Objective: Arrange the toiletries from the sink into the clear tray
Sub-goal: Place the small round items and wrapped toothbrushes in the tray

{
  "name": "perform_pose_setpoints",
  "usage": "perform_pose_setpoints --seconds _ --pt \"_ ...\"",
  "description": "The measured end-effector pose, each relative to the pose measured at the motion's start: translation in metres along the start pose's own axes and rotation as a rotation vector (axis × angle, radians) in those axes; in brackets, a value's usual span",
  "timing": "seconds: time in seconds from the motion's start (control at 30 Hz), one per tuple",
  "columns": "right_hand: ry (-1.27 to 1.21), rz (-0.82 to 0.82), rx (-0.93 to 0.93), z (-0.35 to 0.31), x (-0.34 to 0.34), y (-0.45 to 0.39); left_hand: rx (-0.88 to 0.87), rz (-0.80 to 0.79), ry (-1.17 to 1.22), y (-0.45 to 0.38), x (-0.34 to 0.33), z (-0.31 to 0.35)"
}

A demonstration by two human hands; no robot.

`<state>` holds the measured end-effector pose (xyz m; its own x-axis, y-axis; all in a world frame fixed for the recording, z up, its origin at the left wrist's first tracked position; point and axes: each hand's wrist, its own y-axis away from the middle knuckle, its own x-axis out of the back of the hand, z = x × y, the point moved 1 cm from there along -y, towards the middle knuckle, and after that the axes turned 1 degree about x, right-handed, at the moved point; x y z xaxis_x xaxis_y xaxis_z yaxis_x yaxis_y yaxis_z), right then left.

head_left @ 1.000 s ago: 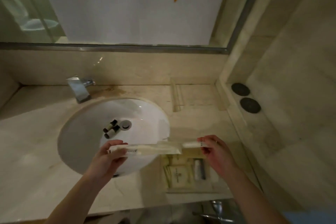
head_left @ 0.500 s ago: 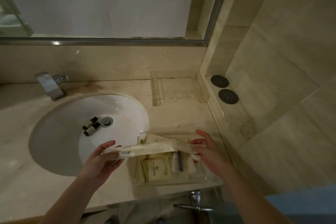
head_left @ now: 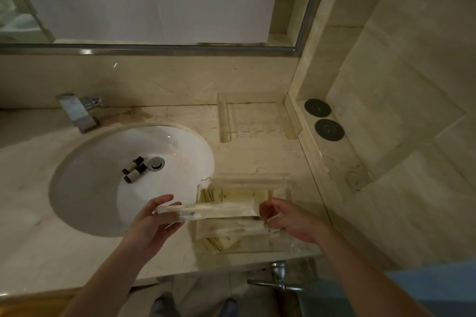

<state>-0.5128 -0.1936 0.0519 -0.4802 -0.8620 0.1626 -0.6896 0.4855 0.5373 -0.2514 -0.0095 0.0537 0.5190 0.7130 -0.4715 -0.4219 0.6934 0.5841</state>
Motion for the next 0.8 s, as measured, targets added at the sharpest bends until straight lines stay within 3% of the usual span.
perform_pose_setpoints --seconds 0.3,0.47,0.6,0.67,0.8 --pt "0.069 -0.013 -0.046 0.007 -0.005 0.007 0.018 -0.061 -0.024 -0.005 -0.022 -0.009" --pt "0.076 0.195 -0.027 0.012 -0.002 0.008 0.020 -0.064 -0.045 -0.007 -0.028 -0.016" --pt "-0.205 0.414 -0.030 0.009 0.001 0.007 0.020 -0.074 -0.079 -0.005 -0.036 -0.021" --pt "-0.309 0.386 -0.059 0.007 -0.002 0.008 0.017 -0.091 -0.116 -0.003 -0.043 -0.025" --pt "-0.205 0.348 -0.002 0.004 -0.007 0.008 -0.012 -0.105 -0.275 0.002 -0.059 -0.035"
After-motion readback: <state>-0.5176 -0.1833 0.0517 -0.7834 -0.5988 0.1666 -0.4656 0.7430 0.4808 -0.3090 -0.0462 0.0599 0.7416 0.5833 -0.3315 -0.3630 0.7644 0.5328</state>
